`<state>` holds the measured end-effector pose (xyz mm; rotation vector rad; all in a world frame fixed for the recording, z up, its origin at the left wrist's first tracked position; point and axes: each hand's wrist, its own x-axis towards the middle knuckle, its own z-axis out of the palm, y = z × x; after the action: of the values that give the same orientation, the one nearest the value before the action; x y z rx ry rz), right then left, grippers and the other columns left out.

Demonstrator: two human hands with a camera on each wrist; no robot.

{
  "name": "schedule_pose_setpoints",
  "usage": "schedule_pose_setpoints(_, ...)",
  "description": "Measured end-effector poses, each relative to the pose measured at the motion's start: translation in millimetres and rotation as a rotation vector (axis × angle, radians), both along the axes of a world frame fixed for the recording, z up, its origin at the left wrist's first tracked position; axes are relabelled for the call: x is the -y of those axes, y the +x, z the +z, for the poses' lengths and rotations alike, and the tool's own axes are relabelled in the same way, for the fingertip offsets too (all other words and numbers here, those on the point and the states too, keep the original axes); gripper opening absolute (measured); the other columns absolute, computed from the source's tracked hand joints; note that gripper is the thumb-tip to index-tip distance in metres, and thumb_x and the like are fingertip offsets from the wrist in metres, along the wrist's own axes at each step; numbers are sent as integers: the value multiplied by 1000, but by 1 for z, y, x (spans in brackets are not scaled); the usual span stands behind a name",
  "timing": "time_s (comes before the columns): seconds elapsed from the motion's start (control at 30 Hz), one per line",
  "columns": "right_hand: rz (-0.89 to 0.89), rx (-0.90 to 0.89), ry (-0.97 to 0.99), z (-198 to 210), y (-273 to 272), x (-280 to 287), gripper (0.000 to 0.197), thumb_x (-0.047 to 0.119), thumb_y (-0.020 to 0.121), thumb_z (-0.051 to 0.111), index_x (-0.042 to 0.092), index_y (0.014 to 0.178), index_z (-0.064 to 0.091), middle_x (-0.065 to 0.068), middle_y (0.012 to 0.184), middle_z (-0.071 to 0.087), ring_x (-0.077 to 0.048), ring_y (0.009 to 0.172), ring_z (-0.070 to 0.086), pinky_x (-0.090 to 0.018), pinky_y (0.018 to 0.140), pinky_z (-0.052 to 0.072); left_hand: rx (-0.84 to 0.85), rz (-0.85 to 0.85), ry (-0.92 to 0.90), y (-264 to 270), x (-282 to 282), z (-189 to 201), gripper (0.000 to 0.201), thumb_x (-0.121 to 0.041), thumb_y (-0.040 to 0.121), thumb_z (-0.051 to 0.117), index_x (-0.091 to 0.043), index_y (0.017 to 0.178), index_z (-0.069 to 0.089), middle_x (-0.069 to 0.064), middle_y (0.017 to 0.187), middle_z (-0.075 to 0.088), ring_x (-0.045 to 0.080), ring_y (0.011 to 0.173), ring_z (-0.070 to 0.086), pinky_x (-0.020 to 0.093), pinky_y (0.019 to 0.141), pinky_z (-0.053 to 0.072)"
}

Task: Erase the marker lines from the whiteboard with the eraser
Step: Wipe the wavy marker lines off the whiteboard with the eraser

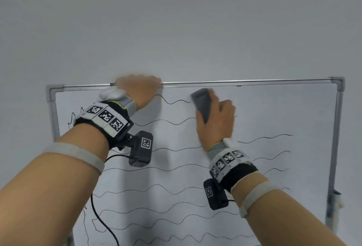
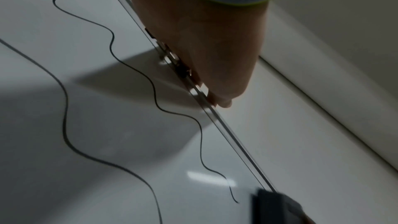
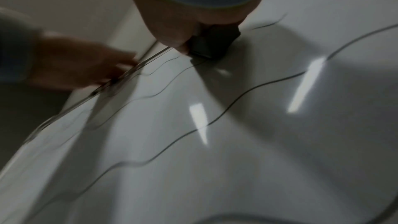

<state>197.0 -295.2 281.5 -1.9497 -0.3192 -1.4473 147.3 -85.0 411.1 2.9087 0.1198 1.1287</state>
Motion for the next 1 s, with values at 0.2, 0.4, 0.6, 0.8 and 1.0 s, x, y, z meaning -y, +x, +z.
schedule_pose_setpoints(0.2, -143, -123, 453, 16, 16, 21, 70, 33, 90, 67, 22, 152, 37, -16, 117, 44, -34, 106, 42, -49, 92, 44, 10, -6, 35, 9, 8, -3, 49, -50, 102, 13, -34, 114, 58, -4, 105, 64, 28, 110, 50, 44, 97, 26)
schedule_pose_setpoints(0.4, -46, 18, 56, -5, 25, 14, 74, 35, 88, 69, 29, 154, 36, -13, 108, 46, -32, 95, 44, -40, 82, 42, 31, 40, -5, 23, 9, -5, 39, -44, 101, 13, -33, 98, 50, -5, 100, 62, 29, 107, 50, 43, 96, 26)
schedule_pose_setpoints(0.6, -164, -137, 462, 3, 47, 52, 75, 35, 89, 67, 29, 156, 34, -17, 116, 44, -35, 107, 43, -50, 94, 44, 40, 52, 31, 36, 19, -8, 42, -46, 100, 13, -33, 101, 53, -6, 92, 56, 29, 108, 50, 44, 98, 25)
schedule_pose_setpoints(0.8, 39, 85, -117, -22, 24, -23, 77, 35, 84, 70, 29, 154, 38, -7, 103, 44, -28, 87, 44, -41, 74, 45, 49, 33, -28, 38, 14, -7, 31, -41, 101, 12, -36, 96, 43, -5, 93, 53, 30, 108, 48, 44, 98, 26)
schedule_pose_setpoints(1.0, -102, -52, 461, -31, 58, 49, 77, 37, 87, 69, 30, 155, 35, -15, 110, 42, -29, 101, 40, -49, 93, 44, 61, 13, 1, 35, 12, -9, 37, -45, 101, 12, -34, 94, 47, -6, 91, 54, 27, 107, 48, 44, 100, 25)
